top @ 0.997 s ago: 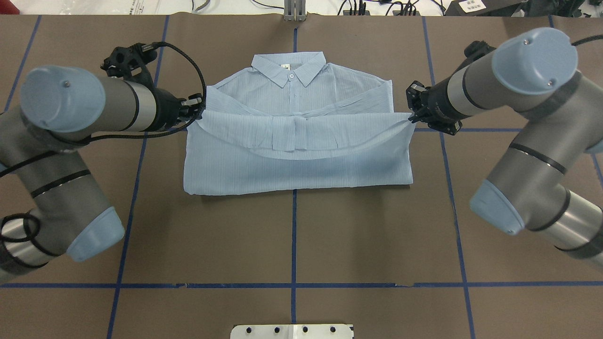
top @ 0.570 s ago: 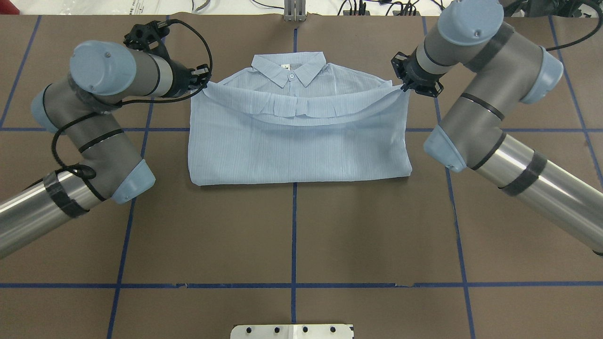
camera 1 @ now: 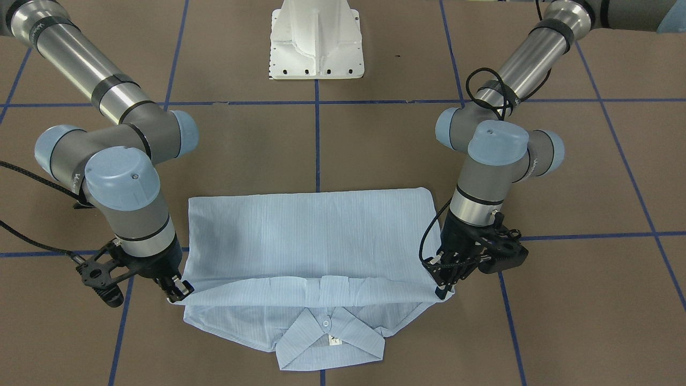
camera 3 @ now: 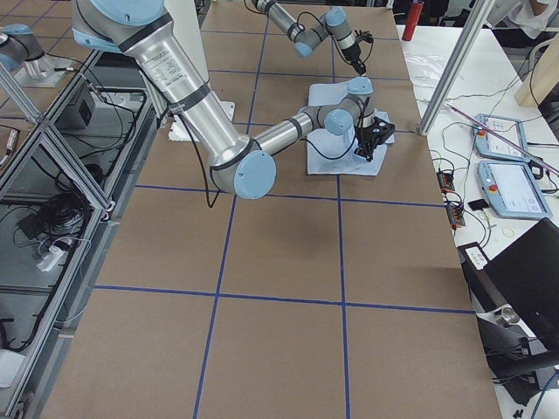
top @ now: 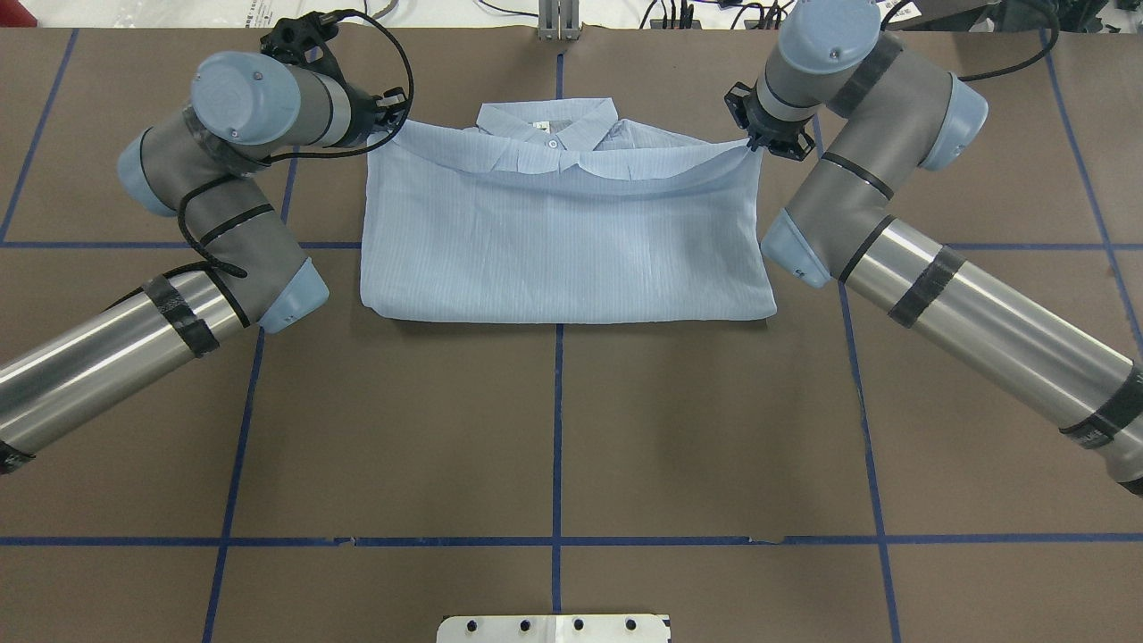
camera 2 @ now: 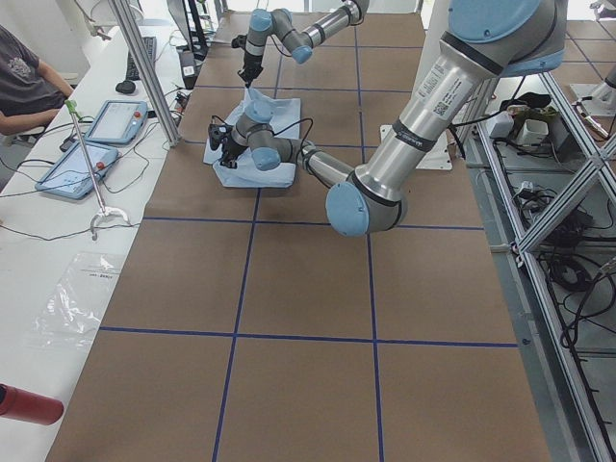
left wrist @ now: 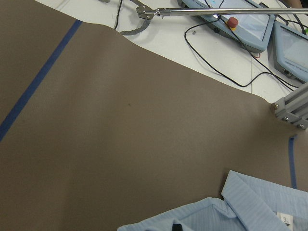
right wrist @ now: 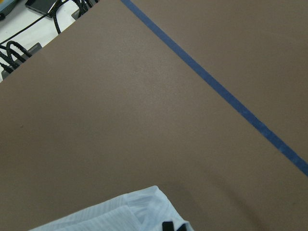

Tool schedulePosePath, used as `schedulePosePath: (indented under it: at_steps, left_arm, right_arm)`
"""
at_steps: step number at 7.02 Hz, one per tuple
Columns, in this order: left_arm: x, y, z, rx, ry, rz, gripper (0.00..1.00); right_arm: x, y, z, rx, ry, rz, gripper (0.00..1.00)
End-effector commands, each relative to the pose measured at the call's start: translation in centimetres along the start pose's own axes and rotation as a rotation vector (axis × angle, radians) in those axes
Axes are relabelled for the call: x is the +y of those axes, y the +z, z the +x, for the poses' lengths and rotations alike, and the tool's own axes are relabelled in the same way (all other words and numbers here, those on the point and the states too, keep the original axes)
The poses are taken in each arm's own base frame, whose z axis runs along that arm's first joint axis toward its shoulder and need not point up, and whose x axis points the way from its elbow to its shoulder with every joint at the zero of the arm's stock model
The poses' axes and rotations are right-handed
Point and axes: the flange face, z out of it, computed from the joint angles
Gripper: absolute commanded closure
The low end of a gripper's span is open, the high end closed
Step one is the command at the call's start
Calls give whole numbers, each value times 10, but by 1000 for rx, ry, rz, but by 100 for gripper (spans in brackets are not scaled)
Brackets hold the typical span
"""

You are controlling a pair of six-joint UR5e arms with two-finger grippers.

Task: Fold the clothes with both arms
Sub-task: 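Release the hem near the collar and raise both grippers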

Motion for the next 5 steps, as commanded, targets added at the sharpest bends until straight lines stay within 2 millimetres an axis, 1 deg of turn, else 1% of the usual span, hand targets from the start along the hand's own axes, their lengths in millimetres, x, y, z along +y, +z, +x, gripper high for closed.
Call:
schedulePosePath:
  at_steps: [1,2,3,4,5]
  left_arm:
    - [-2,9,-1,-8,35,5,42]
    - [-6,7,-1,7,71,12,1]
    - [-23,-2,-2,34,68,33,0]
    - [-28,-5,-3,40,67,37,0]
    - [-40,-9,-8,37,67,49,0]
  right_arm:
    - [5,11,-5,-24,-11,22,0]
    - [0,4,-3,-39,-9,23,0]
    - [4,-19,-3,-81,-11,6,0]
    - [37,-29,33,-109,-20,-38,0]
    - [71,-35,79,-115,23,-72,0]
